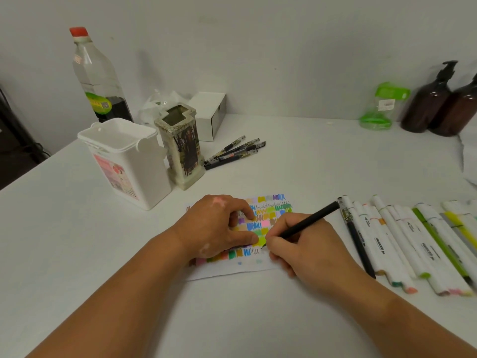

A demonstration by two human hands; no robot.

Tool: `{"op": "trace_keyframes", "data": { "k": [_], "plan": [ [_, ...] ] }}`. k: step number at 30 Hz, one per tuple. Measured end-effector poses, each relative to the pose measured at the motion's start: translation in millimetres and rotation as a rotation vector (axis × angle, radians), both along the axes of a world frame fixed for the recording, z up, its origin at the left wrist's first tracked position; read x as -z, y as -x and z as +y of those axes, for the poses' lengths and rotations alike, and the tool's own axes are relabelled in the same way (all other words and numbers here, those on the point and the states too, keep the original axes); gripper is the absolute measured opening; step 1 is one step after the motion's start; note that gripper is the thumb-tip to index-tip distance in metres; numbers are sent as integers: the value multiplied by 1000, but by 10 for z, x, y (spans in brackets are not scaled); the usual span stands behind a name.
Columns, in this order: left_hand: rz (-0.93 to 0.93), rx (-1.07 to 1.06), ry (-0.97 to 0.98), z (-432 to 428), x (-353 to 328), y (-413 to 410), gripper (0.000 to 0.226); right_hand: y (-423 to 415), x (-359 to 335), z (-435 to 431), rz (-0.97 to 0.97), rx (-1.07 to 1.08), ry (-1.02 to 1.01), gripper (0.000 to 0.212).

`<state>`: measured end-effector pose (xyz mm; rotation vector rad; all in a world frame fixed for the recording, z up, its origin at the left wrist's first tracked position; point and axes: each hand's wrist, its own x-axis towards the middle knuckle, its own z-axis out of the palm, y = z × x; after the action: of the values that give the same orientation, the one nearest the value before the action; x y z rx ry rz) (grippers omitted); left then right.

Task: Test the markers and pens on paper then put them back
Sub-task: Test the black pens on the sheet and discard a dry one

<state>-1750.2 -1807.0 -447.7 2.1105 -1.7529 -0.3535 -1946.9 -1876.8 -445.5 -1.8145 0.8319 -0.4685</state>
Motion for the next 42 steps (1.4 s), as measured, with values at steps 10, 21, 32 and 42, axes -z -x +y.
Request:
{"op": "trace_keyframes", "data": {
  "k": [10,21,32,42],
  "plan": [
    [8,-8,-7,-4,-21,11,43,-5,12,-14,89,-23,155,13],
    [25,-19,-11,-4,-50,27,41,14,-14,-34,105,-4,115,15],
    [34,-25,-34,-8,-58,38,42,50,-56,-74,170,44,242,11],
    [144,-51,-25,-15,-41,-1,22,163,-129,-249,-14,259,175,13]
  ]
}}
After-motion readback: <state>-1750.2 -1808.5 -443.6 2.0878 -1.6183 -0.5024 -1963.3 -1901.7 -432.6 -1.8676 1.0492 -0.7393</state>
